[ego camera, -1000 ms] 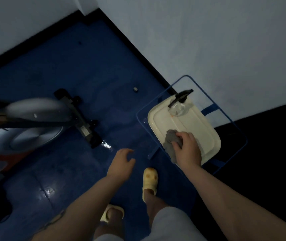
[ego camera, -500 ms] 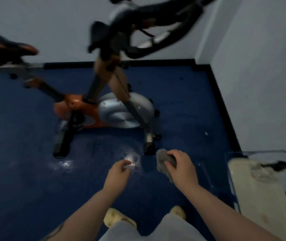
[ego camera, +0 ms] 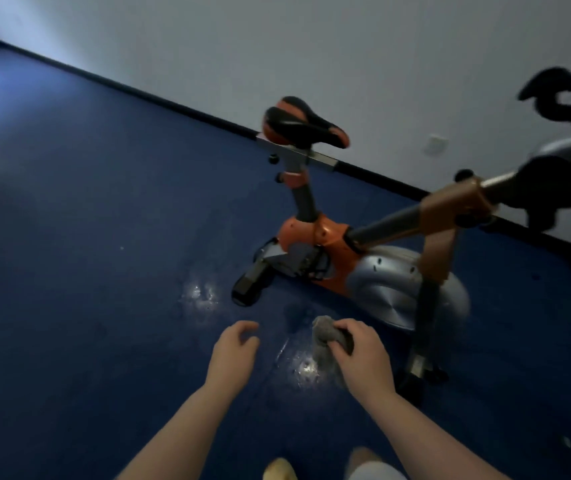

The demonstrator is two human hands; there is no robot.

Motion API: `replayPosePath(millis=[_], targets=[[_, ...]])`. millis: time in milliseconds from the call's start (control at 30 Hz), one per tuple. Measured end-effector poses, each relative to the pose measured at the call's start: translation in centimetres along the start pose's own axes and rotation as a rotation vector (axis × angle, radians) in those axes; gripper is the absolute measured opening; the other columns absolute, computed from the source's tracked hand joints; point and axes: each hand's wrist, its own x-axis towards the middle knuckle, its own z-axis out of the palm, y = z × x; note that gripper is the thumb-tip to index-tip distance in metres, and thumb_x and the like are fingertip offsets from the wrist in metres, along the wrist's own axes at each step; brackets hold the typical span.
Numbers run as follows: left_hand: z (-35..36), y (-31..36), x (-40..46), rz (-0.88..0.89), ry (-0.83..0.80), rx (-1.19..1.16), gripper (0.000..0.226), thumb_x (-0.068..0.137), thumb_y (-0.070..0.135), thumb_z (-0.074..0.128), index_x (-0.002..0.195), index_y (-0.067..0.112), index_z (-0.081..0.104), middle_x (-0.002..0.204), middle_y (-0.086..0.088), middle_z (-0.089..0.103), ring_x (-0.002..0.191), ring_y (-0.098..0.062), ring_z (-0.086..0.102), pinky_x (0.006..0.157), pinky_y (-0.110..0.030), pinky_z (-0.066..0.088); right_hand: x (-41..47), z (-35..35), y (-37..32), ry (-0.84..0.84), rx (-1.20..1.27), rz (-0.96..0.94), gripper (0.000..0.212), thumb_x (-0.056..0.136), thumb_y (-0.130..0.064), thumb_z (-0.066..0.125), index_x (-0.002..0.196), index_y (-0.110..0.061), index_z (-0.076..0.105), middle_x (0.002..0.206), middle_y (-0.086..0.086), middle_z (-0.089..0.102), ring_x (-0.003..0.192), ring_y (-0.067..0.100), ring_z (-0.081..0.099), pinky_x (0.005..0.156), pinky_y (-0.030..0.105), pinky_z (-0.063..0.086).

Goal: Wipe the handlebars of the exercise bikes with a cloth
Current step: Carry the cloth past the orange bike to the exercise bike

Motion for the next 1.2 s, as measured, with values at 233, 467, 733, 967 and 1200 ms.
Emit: replayPosePath(millis=[233,467,733,967,1200], targets=[[-4.8,0.2,5.6,-0.021,0.086,-0.101,0.029,0.094,0.017,0.050,0.121,0.028,0.058,0.121,0.011,0.055,0.098,0.003,0.051,0.076,-0.018,0.041,8.3,4.3,-5.1,-0.057,-0.016,-0.062,0.020,0.083,-0.023,0.065,0.096,-0.036,0.058,0.092,-0.020,0.054,0.090,-0.001,0.049,0.074,0.021,0.040],[-9.8,1.2,16.4,-0.048,0.137,-0.048,0.031,0.093,0.018,0.050,0.121,0.028,0.057,0.123,0.009,0.055,0.104,-0.004,0.053,0.079,-0.021,0.042,20.1,8.6,-9.5,-0.109,0.025,-0.124,0.016,0.083,-0.023,0.063,0.094,-0.034,0.060,0.094,-0.017,0.058,0.093,0.003,0.053,0.079,0.026,0.046],[-15.6,3.9,28.3,-0.100,0.131,0.024,0.032,0.089,0.019,0.051,0.118,0.028,0.060,0.121,0.008,0.059,0.095,0.000,0.057,0.067,-0.015,0.042,33.6,11.9,-15.9,-0.113,-0.011,-0.172,0.013,0.083,-0.021,0.064,0.093,-0.028,0.060,0.095,-0.011,0.059,0.094,0.009,0.054,0.080,0.029,0.046],[-20.8,4.7,38.7,-0.033,0.101,-0.007,0.033,0.092,0.019,0.051,0.123,0.024,0.059,0.120,0.008,0.059,0.096,0.000,0.057,0.069,-0.014,0.042,41.5,17.3,-20.8,-0.087,-0.013,-0.144,0.012,0.084,-0.024,0.064,0.092,-0.031,0.059,0.093,-0.016,0.058,0.094,0.006,0.052,0.081,0.028,0.045],[-28.9,4.9,48.3,0.077,-0.106,0.144,0.029,0.094,0.023,0.051,0.122,0.031,0.054,0.119,0.012,0.052,0.101,-0.004,0.054,0.083,-0.023,0.047,47.5,24.4,-27.0,0.067,0.060,0.041,0.010,0.085,-0.022,0.066,0.090,-0.027,0.059,0.090,-0.010,0.058,0.088,0.008,0.056,0.078,0.032,0.048]])
